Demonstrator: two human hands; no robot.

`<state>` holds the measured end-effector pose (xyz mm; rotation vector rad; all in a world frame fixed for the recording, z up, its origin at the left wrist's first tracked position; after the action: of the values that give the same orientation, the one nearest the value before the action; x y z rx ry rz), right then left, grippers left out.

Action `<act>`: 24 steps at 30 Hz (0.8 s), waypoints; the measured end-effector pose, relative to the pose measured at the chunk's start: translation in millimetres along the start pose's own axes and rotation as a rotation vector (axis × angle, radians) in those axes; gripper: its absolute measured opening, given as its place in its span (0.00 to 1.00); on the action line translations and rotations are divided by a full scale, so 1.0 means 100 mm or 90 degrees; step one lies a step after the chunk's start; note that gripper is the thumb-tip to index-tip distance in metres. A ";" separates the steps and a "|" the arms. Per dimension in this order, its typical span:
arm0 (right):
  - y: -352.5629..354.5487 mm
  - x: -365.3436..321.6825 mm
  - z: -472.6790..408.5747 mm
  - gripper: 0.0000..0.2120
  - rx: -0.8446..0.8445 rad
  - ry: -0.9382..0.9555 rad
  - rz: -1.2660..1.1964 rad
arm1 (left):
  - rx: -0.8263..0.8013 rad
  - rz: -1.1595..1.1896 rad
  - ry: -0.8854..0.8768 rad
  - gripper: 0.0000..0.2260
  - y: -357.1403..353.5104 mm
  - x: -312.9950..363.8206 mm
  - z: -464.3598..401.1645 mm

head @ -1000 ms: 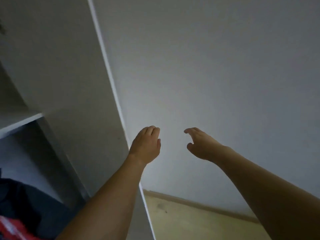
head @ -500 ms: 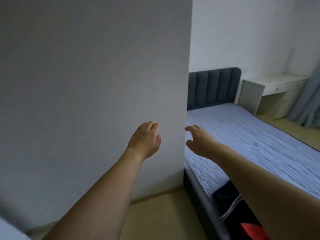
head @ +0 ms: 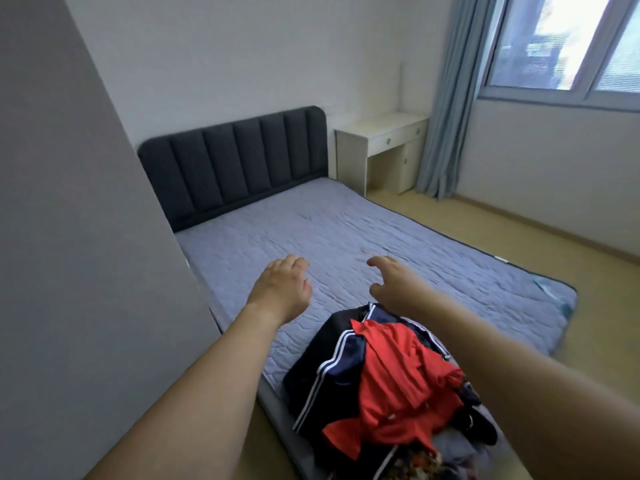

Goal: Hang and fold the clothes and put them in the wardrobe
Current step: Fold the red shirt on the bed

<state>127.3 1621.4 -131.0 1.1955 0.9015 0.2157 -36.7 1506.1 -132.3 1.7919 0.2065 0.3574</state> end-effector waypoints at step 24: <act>-0.75 3.57 -3.08 0.22 -0.373 0.112 0.091 | -0.270 0.310 0.630 0.09 -3.52 1.22 -1.86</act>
<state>119.8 2019.3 -394.4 0.6983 0.8246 0.6613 30.0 1803.0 -416.8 1.0992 0.3457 1.5118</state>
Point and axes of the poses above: each hand's wrist, its own z-axis away from the middle knuckle, its own y-axis out of the back of the hand, x = y × z, the point moved 6 cm from there along -z, towards the middle knuckle, and after that the axes turned 2 degrees about -y, right-handed, at the moved point
